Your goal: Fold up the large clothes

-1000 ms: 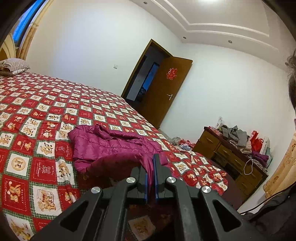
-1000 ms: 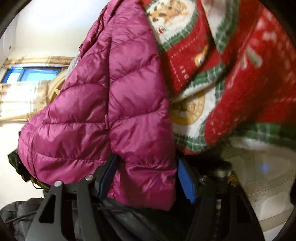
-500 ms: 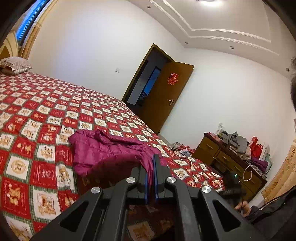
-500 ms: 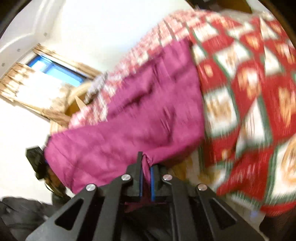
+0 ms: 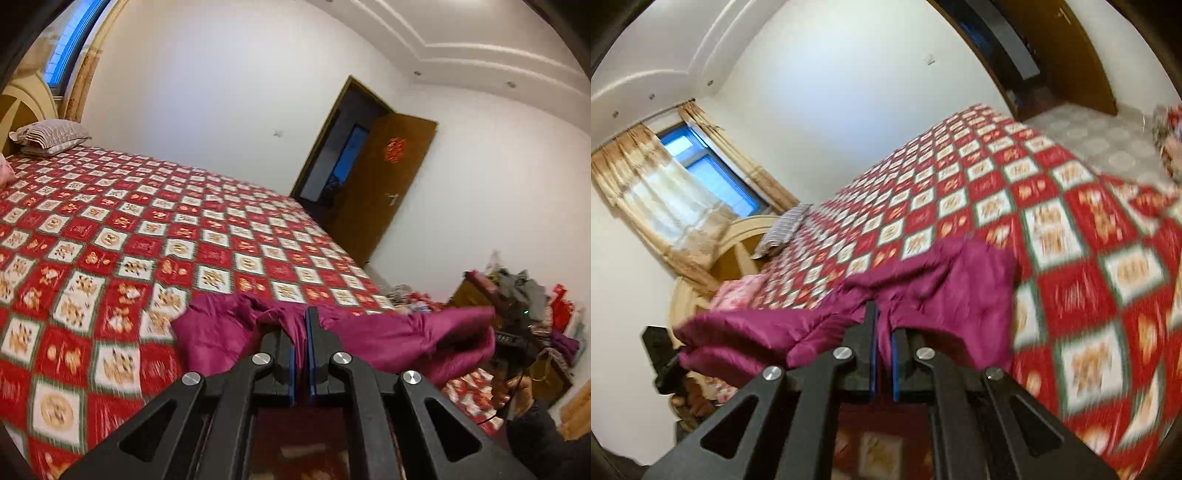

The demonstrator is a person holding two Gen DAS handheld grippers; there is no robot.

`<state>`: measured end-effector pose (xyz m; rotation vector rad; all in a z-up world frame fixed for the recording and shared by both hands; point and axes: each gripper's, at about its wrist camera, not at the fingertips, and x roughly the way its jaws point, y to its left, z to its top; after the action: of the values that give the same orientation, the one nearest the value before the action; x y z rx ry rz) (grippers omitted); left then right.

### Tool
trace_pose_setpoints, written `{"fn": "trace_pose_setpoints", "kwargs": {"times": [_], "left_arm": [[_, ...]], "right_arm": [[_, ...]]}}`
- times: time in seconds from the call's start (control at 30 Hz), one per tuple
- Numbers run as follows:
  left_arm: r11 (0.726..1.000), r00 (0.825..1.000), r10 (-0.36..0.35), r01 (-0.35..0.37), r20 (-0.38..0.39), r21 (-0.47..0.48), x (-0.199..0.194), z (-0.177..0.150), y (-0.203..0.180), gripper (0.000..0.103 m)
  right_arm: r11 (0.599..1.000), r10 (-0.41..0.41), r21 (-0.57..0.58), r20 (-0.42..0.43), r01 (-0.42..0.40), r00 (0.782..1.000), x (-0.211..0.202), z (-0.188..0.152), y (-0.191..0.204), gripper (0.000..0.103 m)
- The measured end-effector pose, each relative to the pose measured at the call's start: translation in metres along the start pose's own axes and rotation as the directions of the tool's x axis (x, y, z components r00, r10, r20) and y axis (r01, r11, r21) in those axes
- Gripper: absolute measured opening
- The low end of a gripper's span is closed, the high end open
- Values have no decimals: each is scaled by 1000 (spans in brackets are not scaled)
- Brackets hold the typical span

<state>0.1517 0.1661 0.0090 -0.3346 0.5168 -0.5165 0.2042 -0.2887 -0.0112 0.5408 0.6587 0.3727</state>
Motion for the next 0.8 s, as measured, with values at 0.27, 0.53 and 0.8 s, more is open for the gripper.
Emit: {"fn": "trace_pose_setpoints", "kwargs": {"times": [0.27,0.53,0.8], "left_arm": [[980,975,177,-187,-134,-65,114,24,57,4],[920,886,301,-367,-353,-136,206,-10,127,5],[851,935,12,-196,-355,-488,221,-4,188,6]], "right_arm": [[985,-175,-13,-35,175,984,105,44,-34,9],[924,-383,-68,-144,377,913,198,33,-66,8],[930,-355,29,-198,368,914,212,32,-98,8]]}}
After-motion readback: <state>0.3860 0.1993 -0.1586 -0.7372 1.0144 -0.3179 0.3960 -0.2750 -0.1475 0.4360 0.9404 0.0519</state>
